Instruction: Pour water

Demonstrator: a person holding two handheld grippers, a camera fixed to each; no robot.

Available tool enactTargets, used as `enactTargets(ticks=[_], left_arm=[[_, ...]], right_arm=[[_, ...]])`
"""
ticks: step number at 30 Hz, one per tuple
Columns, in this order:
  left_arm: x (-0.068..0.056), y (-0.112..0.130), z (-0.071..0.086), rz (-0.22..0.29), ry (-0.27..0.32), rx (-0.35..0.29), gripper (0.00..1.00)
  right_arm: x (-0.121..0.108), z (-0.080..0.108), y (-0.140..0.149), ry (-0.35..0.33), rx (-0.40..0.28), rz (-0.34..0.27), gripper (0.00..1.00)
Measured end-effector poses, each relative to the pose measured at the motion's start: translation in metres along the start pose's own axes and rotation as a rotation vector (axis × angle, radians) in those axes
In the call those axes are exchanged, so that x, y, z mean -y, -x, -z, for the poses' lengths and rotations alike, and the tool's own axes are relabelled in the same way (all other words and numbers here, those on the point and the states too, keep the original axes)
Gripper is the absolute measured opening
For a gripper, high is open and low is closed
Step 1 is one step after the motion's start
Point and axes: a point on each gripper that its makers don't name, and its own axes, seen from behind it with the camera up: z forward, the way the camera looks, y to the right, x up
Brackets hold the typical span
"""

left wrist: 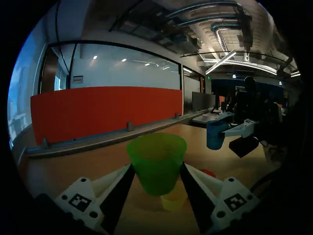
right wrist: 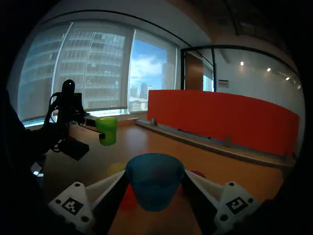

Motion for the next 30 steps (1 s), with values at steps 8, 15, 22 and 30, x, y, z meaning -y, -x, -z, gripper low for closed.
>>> enactTargets(ticks=[8, 15, 22, 30], left_arm=[[-0.011, -0.016, -0.001, -0.005, 0.024, -0.064, 0.8], [-0.013, -0.021, -0.002, 0.025, 0.024, -0.092, 0.8], [-0.017, -0.021, -0.003, 0.023, 0.035, -0.091, 0.79], [-0.026, -0.013, -0.005, 0.019, 0.046, -0.062, 0.79]], right_arm=[[0.0, -0.001, -0.001, -0.001, 0.0, 0.001, 0.91], [-0.001, -0.001, -0.003, -0.003, -0.002, 0.011, 0.9], [-0.001, -0.002, -0.009, -0.016, -0.005, 0.022, 0.9], [0.0, -0.006, -0.027, -0.03, -0.025, 0.054, 0.9]])
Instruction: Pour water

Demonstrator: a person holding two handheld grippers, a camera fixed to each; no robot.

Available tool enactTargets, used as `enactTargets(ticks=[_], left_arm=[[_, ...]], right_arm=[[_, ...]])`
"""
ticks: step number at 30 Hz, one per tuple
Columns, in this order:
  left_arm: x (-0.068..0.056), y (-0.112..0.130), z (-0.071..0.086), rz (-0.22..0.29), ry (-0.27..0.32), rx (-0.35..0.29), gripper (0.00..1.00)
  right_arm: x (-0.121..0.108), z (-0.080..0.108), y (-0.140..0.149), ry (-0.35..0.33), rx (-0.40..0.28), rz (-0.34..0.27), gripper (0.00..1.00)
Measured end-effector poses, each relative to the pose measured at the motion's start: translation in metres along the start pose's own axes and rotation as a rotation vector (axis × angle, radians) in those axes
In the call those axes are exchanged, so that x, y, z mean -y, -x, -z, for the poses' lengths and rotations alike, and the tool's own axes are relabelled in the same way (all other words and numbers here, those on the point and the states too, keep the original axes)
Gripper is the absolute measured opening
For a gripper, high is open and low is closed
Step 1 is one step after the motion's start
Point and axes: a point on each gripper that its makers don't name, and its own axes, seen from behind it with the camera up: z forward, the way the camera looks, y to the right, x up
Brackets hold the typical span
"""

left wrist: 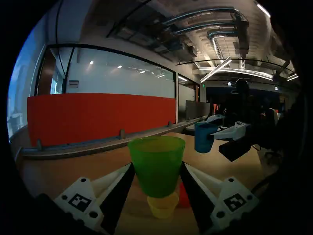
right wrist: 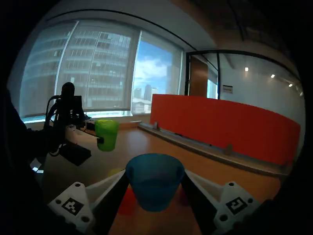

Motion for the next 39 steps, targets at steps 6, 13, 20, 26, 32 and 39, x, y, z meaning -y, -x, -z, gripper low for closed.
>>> enactTargets(ticks=[6, 13, 20, 26, 32, 39], left_arm=[[-0.004, 0.004, -0.003, 0.005, 0.005, 0.01, 0.79], [-0.014, 0.006, -0.005, -0.006, 0.017, 0.027, 0.79], [-0.027, 0.0, -0.007, -0.008, 0.038, 0.018, 0.79], [-0.036, -0.004, -0.01, -0.011, 0.052, 0.009, 0.79], [-0.04, 0.003, -0.015, -0.003, 0.057, 0.021, 0.79], [-0.045, -0.001, -0.017, -0.006, 0.071, 0.006, 0.79]], right_arm=[[-0.003, -0.003, -0.016, 0.002, -0.013, 0.049, 0.89], [-0.002, -0.008, -0.037, -0.007, -0.022, 0.137, 0.89], [0.001, -0.015, -0.053, -0.014, -0.021, 0.222, 0.89], [0.002, -0.02, -0.064, -0.011, -0.023, 0.295, 0.89], [0.004, -0.025, -0.071, -0.008, -0.02, 0.378, 0.9], [0.007, -0.029, -0.081, 0.003, -0.021, 0.479, 0.89]])
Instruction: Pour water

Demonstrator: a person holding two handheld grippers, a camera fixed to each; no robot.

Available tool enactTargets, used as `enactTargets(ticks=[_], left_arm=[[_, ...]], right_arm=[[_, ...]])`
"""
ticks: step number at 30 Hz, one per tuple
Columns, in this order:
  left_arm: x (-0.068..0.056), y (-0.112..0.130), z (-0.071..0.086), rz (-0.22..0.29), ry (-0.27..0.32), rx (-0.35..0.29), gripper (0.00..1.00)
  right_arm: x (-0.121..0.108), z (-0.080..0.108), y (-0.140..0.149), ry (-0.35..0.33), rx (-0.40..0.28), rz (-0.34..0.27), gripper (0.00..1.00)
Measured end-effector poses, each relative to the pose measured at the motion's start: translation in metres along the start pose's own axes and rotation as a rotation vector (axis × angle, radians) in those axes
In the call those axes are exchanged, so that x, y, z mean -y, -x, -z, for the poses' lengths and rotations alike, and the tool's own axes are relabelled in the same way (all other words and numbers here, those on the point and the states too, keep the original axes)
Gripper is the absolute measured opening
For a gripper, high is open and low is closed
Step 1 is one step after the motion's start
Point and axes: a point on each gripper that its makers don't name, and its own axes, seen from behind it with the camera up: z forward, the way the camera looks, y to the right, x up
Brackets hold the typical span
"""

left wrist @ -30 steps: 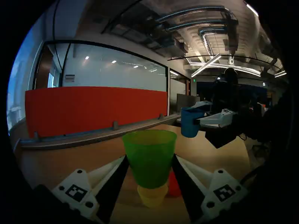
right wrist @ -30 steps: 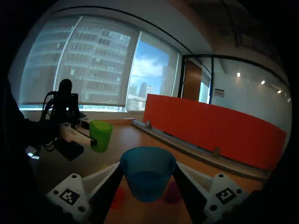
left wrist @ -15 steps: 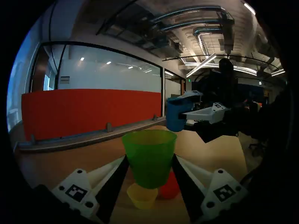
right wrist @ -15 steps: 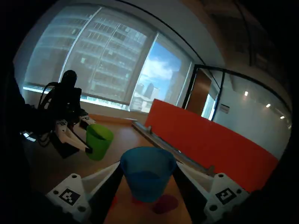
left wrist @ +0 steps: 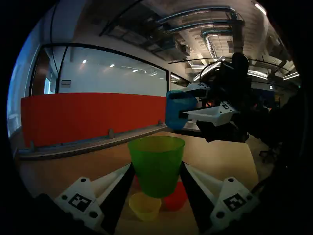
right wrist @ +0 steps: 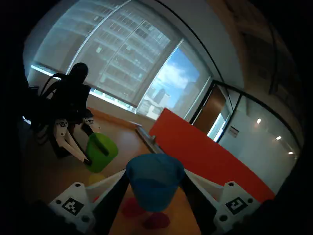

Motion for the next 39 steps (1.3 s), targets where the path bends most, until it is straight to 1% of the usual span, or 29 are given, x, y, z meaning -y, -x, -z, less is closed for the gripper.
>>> enactTargets(ticks=[3, 9, 18, 24, 33, 39], left_arm=[[-0.003, -0.003, -0.001, 0.001, 0.009, -0.005, 0.79], [-0.009, -0.005, -0.002, -0.016, 0.017, -0.003, 0.79], [-0.019, -0.012, -0.003, -0.014, 0.032, -0.016, 0.79], [-0.02, -0.012, -0.003, -0.013, 0.033, -0.02, 0.79], [-0.025, -0.014, -0.003, -0.009, 0.041, -0.025, 0.79], [-0.025, -0.012, -0.004, -0.009, 0.044, -0.026, 0.79]], right_arm=[[-0.001, -0.002, -0.005, 0.0, -0.003, 0.031, 0.89], [-0.003, -0.008, -0.011, 0.005, 0.001, 0.098, 0.9], [-0.006, -0.018, -0.023, 0.003, 0.002, 0.202, 0.89], [-0.009, -0.023, -0.033, 0.008, -0.003, 0.271, 0.89], [-0.008, -0.032, -0.047, 0.004, -0.008, 0.351, 0.89], [-0.008, -0.036, -0.06, 0.005, -0.018, 0.406, 0.89]])
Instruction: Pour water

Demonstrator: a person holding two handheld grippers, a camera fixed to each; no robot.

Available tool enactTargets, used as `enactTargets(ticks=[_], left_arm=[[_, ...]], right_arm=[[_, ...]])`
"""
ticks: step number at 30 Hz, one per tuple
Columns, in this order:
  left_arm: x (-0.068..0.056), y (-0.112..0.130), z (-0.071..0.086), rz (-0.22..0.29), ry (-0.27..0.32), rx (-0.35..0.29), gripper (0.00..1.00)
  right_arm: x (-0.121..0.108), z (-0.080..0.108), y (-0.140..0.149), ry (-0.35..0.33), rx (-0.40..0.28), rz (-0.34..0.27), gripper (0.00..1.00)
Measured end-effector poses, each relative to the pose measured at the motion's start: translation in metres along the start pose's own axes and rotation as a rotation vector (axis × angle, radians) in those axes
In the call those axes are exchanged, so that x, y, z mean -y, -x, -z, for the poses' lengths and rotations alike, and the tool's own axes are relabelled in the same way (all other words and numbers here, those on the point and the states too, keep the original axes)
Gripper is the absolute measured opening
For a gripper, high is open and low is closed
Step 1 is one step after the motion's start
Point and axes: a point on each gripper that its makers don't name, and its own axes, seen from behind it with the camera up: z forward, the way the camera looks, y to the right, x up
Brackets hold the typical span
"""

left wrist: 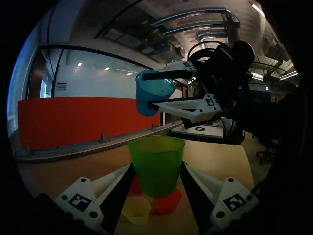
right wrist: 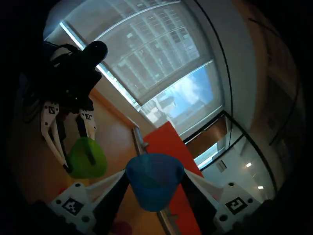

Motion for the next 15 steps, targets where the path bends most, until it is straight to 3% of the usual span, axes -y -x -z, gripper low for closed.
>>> enactTargets(ticks=[15], left_arm=[[-0.0005, -0.0017, -0.0063, -0.01, 0.009, -0.005, 0.79]], right_arm=[[-0.0062, -0.0065, -0.008, 0.015, 0.009, 0.147, 0.89]])
